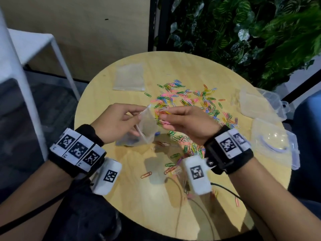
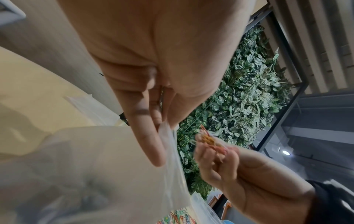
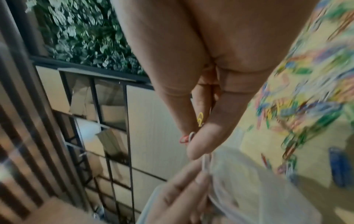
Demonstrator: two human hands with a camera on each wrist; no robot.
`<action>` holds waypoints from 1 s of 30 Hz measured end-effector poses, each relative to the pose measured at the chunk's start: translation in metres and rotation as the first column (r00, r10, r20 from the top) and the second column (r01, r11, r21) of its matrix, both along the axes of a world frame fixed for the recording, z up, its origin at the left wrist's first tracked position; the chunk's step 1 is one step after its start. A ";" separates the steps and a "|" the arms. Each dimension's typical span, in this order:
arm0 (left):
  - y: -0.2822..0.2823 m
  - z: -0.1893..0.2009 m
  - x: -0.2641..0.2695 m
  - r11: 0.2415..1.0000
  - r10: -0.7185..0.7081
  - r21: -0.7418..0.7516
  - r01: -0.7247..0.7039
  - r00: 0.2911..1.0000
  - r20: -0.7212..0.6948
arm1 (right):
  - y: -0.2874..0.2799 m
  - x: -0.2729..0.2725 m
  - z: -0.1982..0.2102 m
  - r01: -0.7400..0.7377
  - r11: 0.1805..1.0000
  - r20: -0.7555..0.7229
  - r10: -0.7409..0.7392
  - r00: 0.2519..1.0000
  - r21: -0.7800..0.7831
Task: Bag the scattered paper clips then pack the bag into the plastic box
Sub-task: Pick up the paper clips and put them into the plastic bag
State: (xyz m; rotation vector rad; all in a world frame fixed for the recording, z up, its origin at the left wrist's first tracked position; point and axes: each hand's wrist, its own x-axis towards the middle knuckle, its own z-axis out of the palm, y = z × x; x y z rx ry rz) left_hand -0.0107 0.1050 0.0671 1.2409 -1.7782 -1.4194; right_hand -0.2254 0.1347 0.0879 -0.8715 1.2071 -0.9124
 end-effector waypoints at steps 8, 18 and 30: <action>0.003 -0.002 0.003 0.999 0.013 0.030 -0.013 1.000 -0.019 | -0.025 0.052 -0.029 -0.179 0.983 -0.504 0.130 0.854 -0.048; -0.007 0.001 0.021 0.998 0.055 -0.043 -0.055 0.998 0.007 | -0.004 0.041 -0.007 -0.234 0.860 -0.636 -0.129 0.761 -0.454; -0.007 0.007 0.023 0.995 0.090 -0.054 -0.087 0.995 0.042 | 0.108 -0.003 -0.078 -0.922 0.348 -0.973 -0.087 -0.215 0.172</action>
